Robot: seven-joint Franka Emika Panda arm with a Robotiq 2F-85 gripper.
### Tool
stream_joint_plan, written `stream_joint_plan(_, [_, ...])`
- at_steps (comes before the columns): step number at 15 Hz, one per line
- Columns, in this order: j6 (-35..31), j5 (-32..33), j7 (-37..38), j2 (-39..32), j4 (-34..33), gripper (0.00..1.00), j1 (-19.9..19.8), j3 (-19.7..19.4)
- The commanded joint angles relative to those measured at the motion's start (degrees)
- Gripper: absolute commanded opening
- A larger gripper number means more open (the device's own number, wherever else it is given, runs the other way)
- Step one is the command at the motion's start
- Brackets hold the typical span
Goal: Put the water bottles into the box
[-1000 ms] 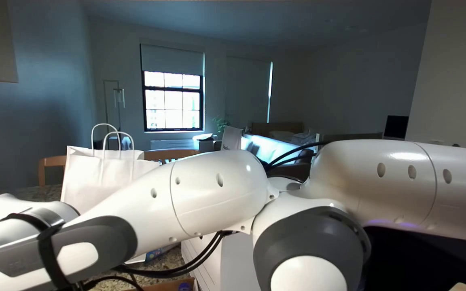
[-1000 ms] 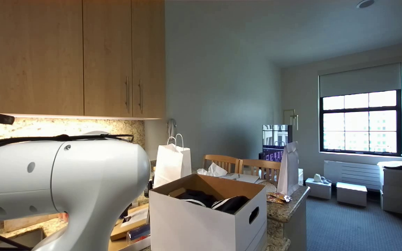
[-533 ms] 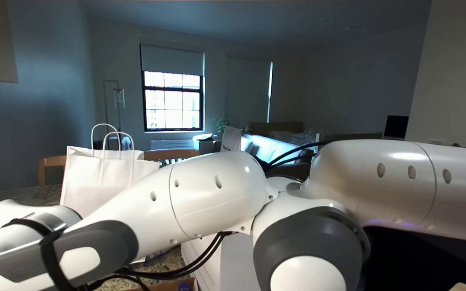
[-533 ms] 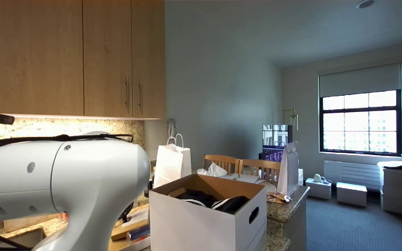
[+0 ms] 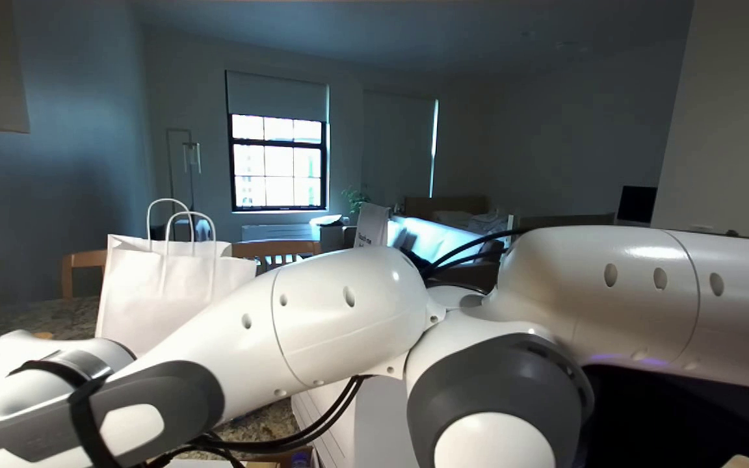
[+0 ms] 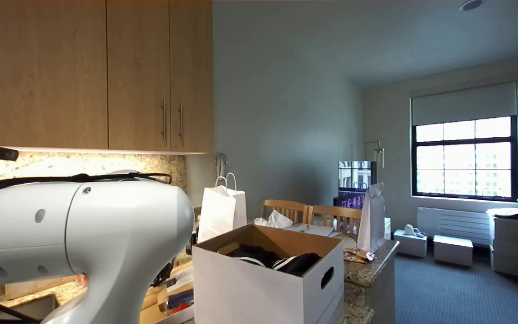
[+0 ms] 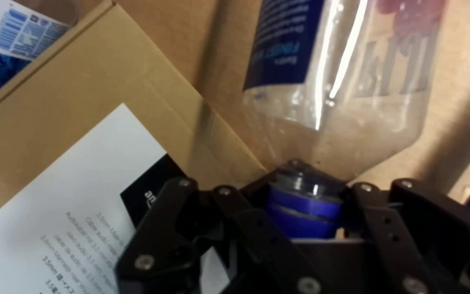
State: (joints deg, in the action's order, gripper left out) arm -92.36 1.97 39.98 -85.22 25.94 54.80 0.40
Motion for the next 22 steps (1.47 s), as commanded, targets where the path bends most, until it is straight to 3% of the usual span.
stream_joint_plan(1, [1.75, 0.66, -1.95, 0.0, -0.5, 0.02, 0.33, -0.1])
stream_joint_plan(11, [10.86, 1.78, 0.03, 0.12, -6.21, 0.09, 3.31, -1.42])
stream_joint_plan(12, [10.5, 1.59, -0.07, 1.59, -3.9, 0.09, 3.24, -1.35])
stream_joint_plan(22, [15.19, 0.31, 1.06, 3.21, -3.98, 0.1, 0.42, -0.98])
